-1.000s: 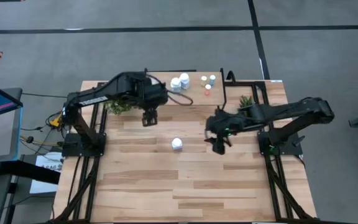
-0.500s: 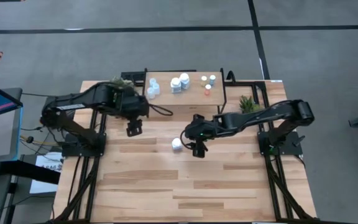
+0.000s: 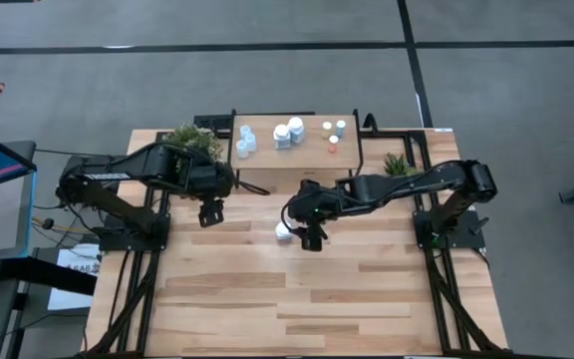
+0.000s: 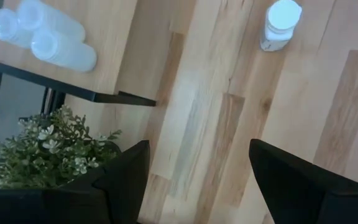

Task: Pick and place medicine bottles onto shelf by color
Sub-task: Put the white blue pill bottle on the shelf

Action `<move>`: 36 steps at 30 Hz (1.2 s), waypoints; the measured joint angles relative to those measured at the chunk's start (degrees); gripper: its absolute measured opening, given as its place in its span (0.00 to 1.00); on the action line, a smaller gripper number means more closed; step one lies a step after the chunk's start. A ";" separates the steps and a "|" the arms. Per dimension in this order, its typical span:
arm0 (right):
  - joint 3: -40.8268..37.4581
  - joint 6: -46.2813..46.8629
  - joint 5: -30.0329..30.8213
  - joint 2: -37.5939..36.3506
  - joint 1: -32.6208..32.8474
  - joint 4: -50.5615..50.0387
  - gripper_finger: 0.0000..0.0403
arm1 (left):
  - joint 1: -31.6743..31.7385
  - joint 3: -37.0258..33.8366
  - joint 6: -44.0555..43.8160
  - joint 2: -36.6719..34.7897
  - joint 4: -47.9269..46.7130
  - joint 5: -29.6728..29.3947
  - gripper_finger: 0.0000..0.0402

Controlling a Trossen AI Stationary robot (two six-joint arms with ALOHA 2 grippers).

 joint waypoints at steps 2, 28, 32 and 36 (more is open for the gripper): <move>0.02 -0.74 0.02 -0.02 0.00 -0.58 0.72 | -0.32 0.00 -0.11 0.00 -0.24 0.00 0.65; -0.44 -4.70 0.58 10.71 -1.31 -0.68 0.77 | -8.30 -0.82 -4.10 -4.58 -0.97 -3.18 0.65; -0.41 -5.85 0.62 12.99 -2.07 1.53 0.77 | -8.30 -1.92 -4.08 -4.98 -0.38 -3.54 0.65; -0.43 -5.97 0.61 14.86 -2.74 3.45 0.77 | -8.30 -2.58 -4.21 -5.19 -0.23 -3.55 0.65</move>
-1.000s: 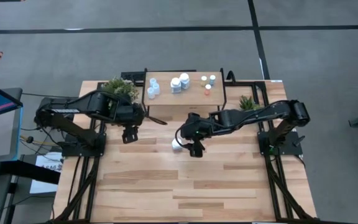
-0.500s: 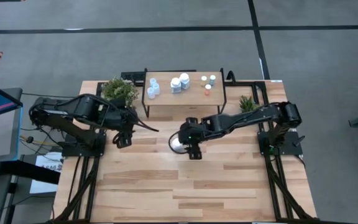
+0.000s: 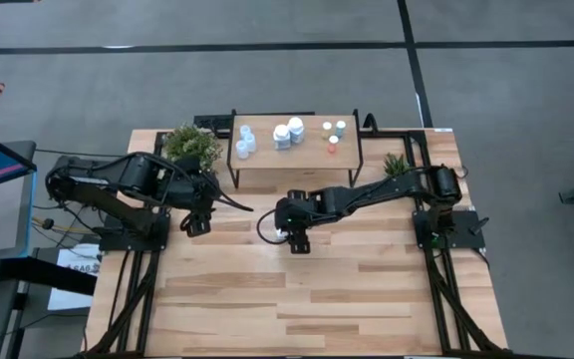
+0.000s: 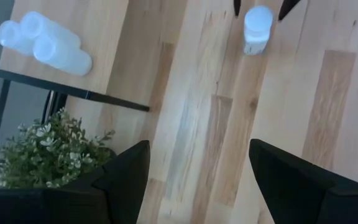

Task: Pick and place medicine bottles onto shelf by color
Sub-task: Put the white blue pill bottle on the shelf

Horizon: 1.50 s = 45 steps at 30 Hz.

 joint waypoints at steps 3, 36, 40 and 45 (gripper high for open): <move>0.00 0.00 0.00 0.61 -0.43 0.34 0.77 | 0.00 0.02 -0.19 -0.03 0.25 -0.01 0.65; 0.00 0.66 -1.70 5.09 -0.33 4.98 0.69 | 0.00 0.05 0.09 -0.01 0.07 -0.19 0.65; 0.00 2.86 -1.73 5.09 -0.37 4.38 0.57 | 0.00 0.07 0.09 -0.01 0.07 -0.19 0.65; 0.44 6.85 -1.79 3.93 -0.84 1.36 0.40 | 0.00 0.07 0.09 -0.01 0.07 -0.19 0.65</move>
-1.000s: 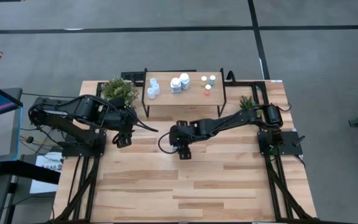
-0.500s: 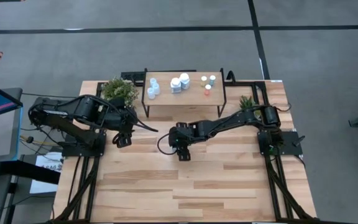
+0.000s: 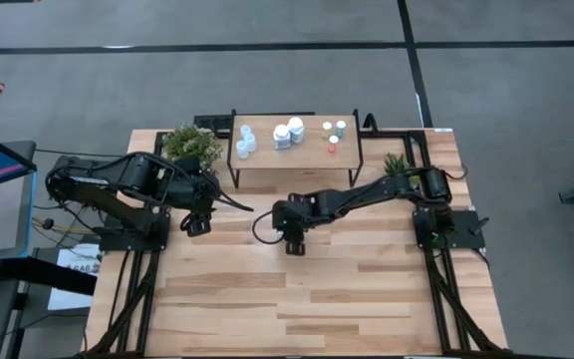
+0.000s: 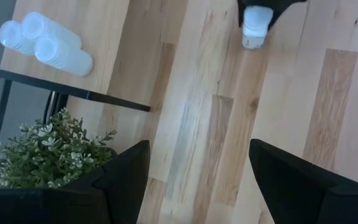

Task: Pick and place medicine bottles onto shelf by color
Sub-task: Put the white blue pill bottle on the shelf

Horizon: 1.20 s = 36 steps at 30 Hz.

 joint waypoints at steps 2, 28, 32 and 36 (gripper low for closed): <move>1.72 0.10 0.01 -1.44 -0.75 -3.29 0.40 | 0.00 0.02 0.00 0.00 0.00 -0.01 0.65; 15.04 -8.53 0.28 -11.28 -22.75 -15.98 0.42 | 0.02 0.02 0.00 0.02 0.24 -0.85 0.65; 14.99 -9.46 0.28 -11.14 -24.31 -16.28 0.42 | 0.02 0.02 0.02 0.02 0.24 -0.85 0.65; 14.99 -10.43 -0.19 -11.23 -25.54 -16.55 0.42 | 0.02 0.02 0.20 0.02 0.24 -0.92 0.65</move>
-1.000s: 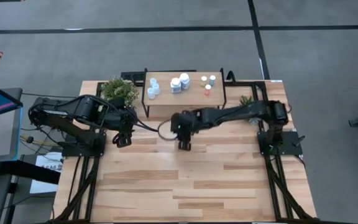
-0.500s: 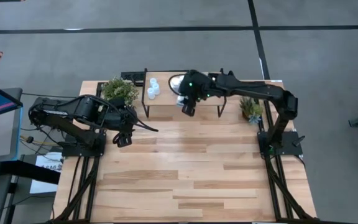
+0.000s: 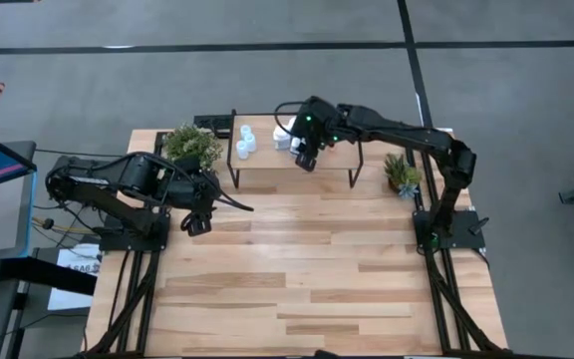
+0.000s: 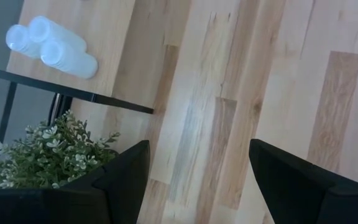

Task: Pick and place medicine bottles onto shelf by color
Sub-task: Put the white blue pill bottle on the shelf

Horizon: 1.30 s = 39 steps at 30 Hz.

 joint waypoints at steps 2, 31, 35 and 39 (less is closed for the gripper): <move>0.00 -0.91 -0.66 0.02 -0.30 -0.34 0.42 | 0.00 0.00 0.00 0.00 0.00 -0.04 0.65; -0.11 -5.47 -0.68 0.37 -0.65 0.52 0.61 | 0.00 0.00 0.87 0.00 0.00 0.05 0.65; -0.11 -5.46 1.71 0.37 -0.63 0.96 0.62 | 0.00 0.00 0.87 0.00 0.00 0.05 0.65; 1.31 -5.45 1.94 0.04 -0.57 -0.30 0.62 | 0.00 0.00 0.87 0.00 0.00 0.05 0.65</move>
